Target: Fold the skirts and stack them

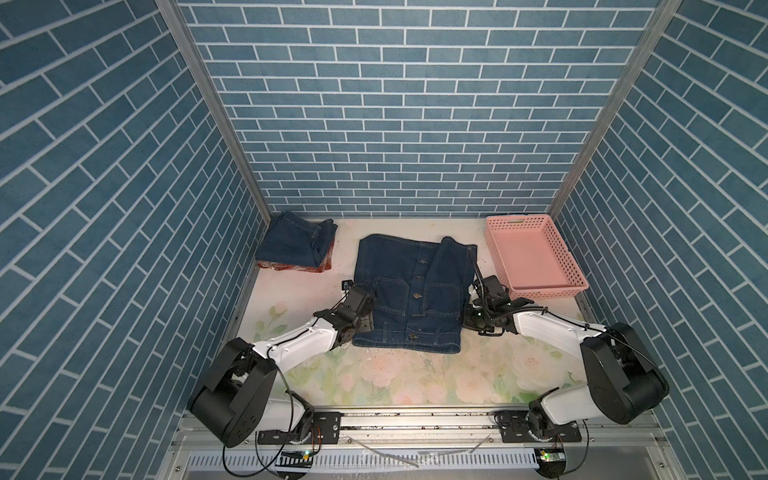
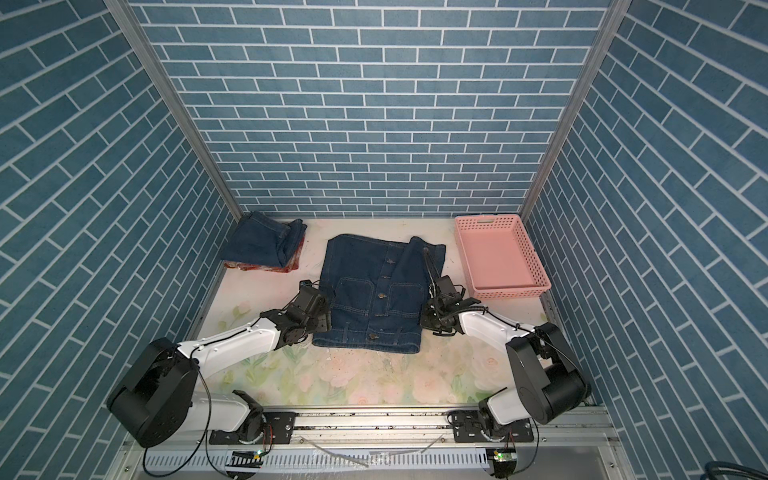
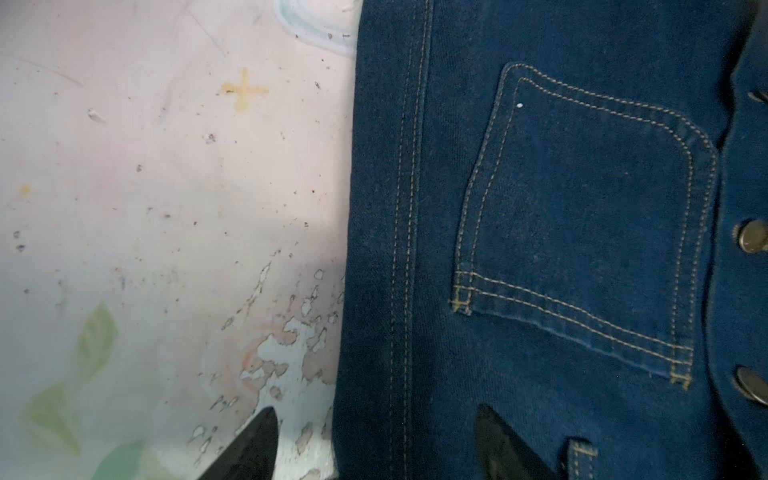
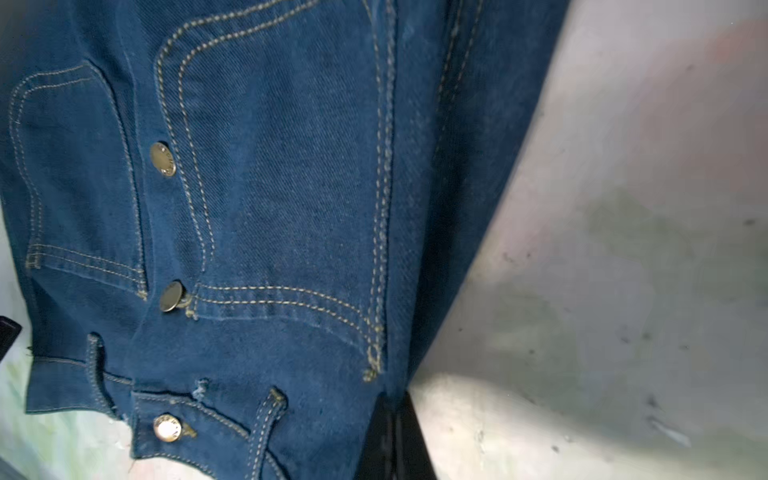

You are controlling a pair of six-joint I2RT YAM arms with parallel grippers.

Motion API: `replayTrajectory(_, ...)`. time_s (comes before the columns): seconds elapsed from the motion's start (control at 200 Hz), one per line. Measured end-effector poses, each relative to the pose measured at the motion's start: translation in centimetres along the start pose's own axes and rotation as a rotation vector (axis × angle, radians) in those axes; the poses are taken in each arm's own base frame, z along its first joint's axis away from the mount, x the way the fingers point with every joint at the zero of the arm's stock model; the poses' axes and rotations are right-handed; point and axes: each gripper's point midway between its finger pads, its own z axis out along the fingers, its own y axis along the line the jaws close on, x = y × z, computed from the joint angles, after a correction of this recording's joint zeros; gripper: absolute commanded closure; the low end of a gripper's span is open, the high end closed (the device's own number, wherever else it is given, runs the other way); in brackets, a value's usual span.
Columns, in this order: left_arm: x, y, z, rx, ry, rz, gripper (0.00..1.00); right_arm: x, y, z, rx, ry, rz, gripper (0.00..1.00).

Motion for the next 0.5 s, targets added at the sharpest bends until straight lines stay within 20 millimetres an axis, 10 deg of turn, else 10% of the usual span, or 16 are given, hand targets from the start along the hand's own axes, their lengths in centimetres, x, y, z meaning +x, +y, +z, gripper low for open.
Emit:
replayTrajectory(0.29, -3.2, -0.1, 0.5, 0.003, -0.035, -0.036, 0.29, 0.5, -1.0, -4.6, 0.028, -0.109, -0.013, 1.0)
replayTrajectory(0.4, -4.5, -0.7, 1.0, 0.01, -0.045, -0.038, 0.28, 0.7, -1.5, -5.5, 0.049, -0.131, 0.003, 0.6)
replayTrajectory(0.5, -4.8, -1.2, 1.6, 0.011, -0.033, -0.027, 0.27, 0.6, -2.1, -5.7, 0.08, -0.139, 0.013, 0.48)
